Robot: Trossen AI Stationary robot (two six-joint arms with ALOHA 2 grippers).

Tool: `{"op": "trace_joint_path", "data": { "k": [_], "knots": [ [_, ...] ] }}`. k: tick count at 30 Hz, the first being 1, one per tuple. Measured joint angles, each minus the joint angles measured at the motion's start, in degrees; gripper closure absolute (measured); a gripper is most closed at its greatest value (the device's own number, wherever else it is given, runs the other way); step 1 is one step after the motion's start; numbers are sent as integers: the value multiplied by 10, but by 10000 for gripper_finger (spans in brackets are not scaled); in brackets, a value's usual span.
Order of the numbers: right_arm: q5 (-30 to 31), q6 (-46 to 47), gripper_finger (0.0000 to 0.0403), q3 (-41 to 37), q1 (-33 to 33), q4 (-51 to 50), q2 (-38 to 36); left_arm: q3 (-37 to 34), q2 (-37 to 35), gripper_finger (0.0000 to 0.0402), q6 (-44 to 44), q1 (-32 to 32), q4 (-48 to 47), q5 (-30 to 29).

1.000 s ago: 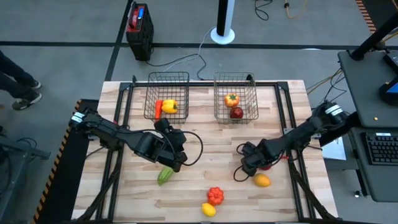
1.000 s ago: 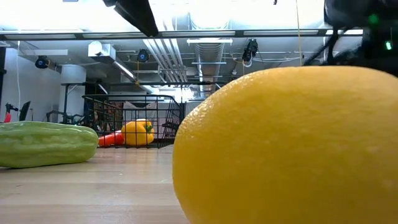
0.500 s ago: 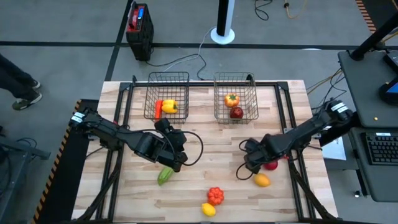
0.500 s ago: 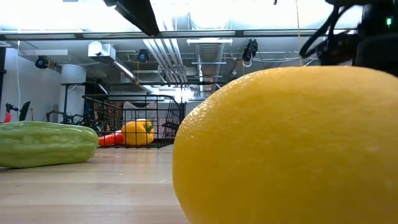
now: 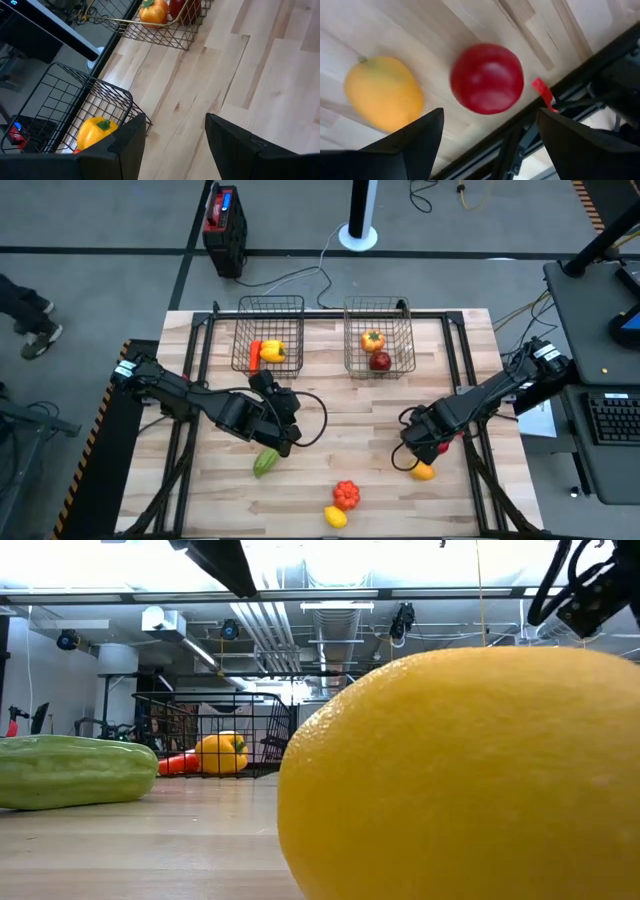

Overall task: Sort produce into baskets
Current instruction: Put the red tomato into the gold wire basket

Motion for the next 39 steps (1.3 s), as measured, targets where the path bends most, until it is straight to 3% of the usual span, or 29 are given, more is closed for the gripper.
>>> {"op": "trace_joint_path", "data": {
  "k": [8,17,22,39],
  "knots": [
    [0,6,90,-32,0,8,0,0,0,214,15,0,2,0],
    [1,25,70,-79,0,83,-1,0,0,214,15,0,2,0],
    [40,38,66,-85,-1,110,-1,0,0,214,15,0,2,-1],
    [26,37,68,-127,0,128,-1,0,0,214,15,0,2,-1]
  ]
}}
